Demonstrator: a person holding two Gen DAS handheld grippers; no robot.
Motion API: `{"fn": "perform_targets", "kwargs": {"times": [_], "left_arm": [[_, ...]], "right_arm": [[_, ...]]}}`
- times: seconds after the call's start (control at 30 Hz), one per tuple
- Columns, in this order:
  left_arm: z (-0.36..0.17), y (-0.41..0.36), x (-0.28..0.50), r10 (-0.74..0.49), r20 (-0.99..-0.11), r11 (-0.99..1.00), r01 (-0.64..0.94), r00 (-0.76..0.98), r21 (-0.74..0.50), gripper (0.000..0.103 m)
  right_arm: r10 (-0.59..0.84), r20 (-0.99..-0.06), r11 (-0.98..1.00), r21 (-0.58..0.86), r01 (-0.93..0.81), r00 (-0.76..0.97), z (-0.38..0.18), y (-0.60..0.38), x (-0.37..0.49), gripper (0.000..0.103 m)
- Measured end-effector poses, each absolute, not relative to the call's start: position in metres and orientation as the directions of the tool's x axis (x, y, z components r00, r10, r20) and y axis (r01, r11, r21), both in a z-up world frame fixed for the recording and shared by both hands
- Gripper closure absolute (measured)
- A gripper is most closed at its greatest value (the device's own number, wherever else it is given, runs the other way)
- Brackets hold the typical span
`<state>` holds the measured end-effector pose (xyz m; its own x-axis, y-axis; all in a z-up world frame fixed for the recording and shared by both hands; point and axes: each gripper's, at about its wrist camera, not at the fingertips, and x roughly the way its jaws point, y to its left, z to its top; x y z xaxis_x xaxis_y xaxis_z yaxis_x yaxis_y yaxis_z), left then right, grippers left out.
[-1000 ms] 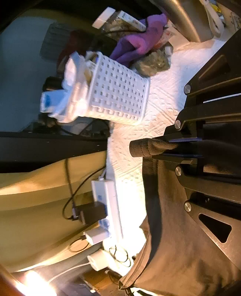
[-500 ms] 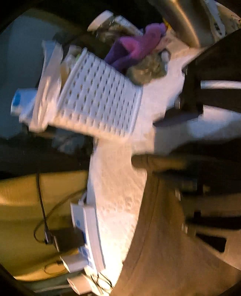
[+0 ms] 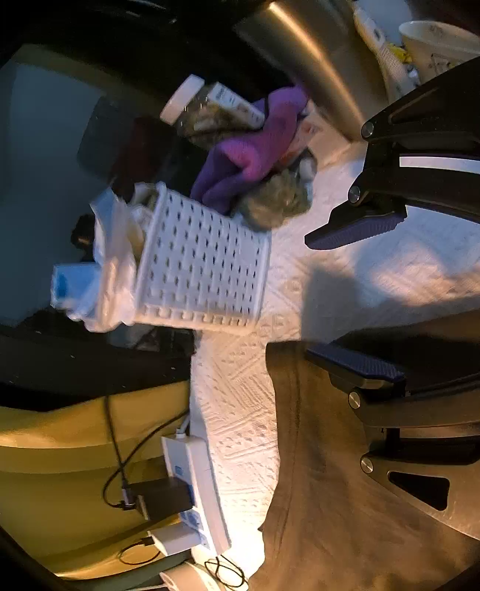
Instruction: Fold small clothes
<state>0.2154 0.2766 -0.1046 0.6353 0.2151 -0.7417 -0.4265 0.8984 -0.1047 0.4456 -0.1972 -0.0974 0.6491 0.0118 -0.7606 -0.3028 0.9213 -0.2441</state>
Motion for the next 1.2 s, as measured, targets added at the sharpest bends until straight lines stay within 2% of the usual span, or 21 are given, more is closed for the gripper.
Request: {"fn": "perform_targets", "kwargs": {"times": [0.17,0.2,0.3,0.33,0.8,1.2], "left_arm": [[-0.099,0.261,0.199,0.191,-0.729,0.91,-0.396,0.658,-0.119,0.096],[-0.098,0.259,0.195,0.188,-0.726,0.912,-0.392,0.661,-0.121,0.092],[-0.094,0.251,0.18,0.166,-0.711,0.916,-0.375,0.684,-0.146,0.061],[-0.093,0.248,0.175,0.157,-0.704,0.917,-0.366,0.693,-0.156,0.059],[-0.105,0.201,0.109,0.074,-0.695,0.938,-0.287,0.715,-0.196,0.059],[-0.118,0.18,0.05,0.052,-0.696,0.939,-0.272,0.716,-0.21,0.058]], "right_arm": [[0.012,-0.758,0.921,-0.245,-0.303,0.652,-0.087,-0.208,0.424,0.047],[0.013,-0.757,0.921,-0.245,-0.303,0.653,-0.084,-0.211,0.419,0.047],[0.018,-0.758,0.921,-0.242,-0.307,0.652,-0.085,-0.209,0.407,0.047],[0.021,-0.759,0.921,-0.238,-0.307,0.651,-0.084,-0.212,0.401,0.047],[0.036,-0.787,0.941,-0.18,-0.285,0.616,-0.094,-0.246,0.325,0.047],[0.058,-0.783,0.945,-0.156,-0.286,0.619,-0.091,-0.256,0.267,0.047]]}}
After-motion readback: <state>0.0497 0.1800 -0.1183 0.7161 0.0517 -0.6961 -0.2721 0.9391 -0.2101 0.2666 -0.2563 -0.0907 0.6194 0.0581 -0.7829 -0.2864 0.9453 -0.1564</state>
